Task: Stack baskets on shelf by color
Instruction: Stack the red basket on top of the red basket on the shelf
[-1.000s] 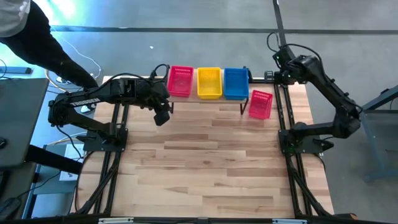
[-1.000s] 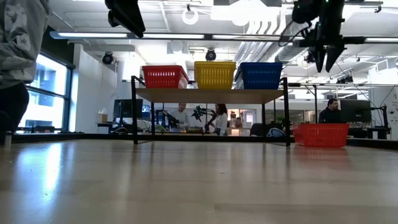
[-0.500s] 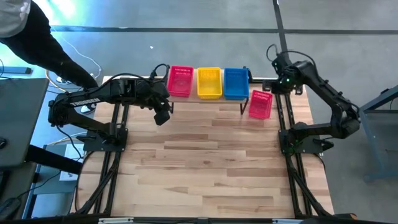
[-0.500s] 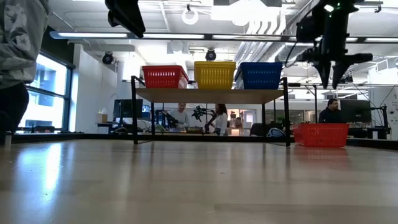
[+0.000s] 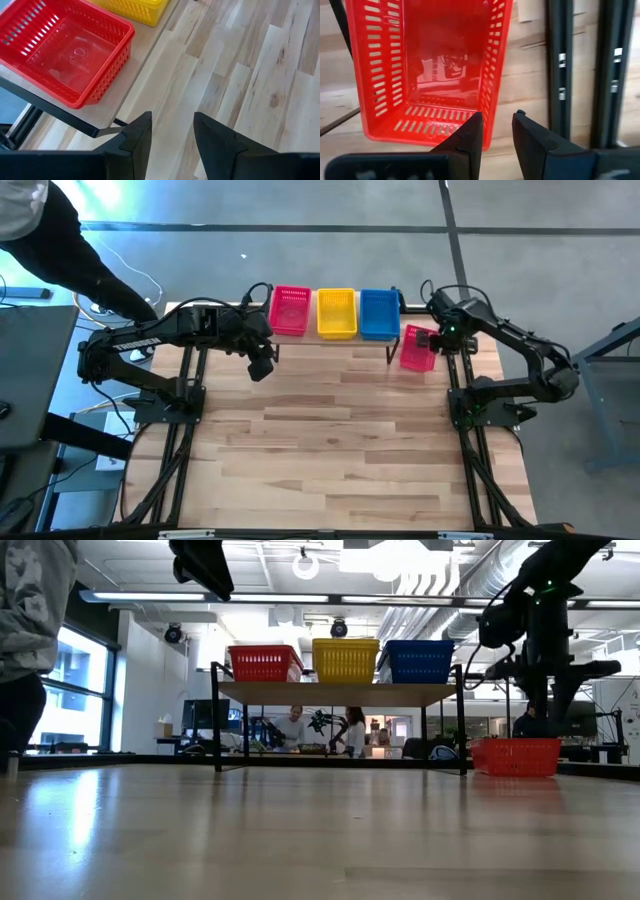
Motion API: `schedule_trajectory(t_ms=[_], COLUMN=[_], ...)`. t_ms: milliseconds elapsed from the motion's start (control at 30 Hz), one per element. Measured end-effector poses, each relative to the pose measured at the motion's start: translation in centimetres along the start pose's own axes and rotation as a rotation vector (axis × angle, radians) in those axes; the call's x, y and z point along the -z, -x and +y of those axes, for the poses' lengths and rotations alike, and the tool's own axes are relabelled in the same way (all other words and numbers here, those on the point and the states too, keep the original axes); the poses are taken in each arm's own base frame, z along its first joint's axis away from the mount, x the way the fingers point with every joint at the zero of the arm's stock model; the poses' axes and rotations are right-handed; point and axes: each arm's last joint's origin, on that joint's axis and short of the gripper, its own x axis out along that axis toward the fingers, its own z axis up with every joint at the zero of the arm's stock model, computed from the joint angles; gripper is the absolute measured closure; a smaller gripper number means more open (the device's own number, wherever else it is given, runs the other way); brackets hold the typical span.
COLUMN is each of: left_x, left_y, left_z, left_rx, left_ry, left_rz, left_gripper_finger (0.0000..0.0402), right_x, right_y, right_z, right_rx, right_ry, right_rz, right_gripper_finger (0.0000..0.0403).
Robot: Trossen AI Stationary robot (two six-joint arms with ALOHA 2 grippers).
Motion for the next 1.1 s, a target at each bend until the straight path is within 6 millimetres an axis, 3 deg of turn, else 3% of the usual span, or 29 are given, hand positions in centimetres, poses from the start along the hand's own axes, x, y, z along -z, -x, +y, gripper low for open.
schedule_trajectory(t_ms=[567,733,1100], left_x=[0.0,0.0,0.0], left_y=[0.0,0.0,0.0], left_z=[0.0,0.0,0.0], left_rx=[0.0,0.0,0.0], left_ry=[0.002,0.002,0.0], left_rz=[0.0,0.0,0.0], left_gripper_finger=[0.0266,0.0266,0.0266], right_x=[1.0,1.2,3.1], right_y=[-4.5,-4.6,-3.4], right_z=[-0.3,-0.1,0.8], right_rx=[-0.022,-0.002,0.002], right_ry=[-0.07,-0.044,-0.038], right_rz=[-0.036,-0.055,-0.172], right_gripper_finger=[0.0326,0.0391,0.04])
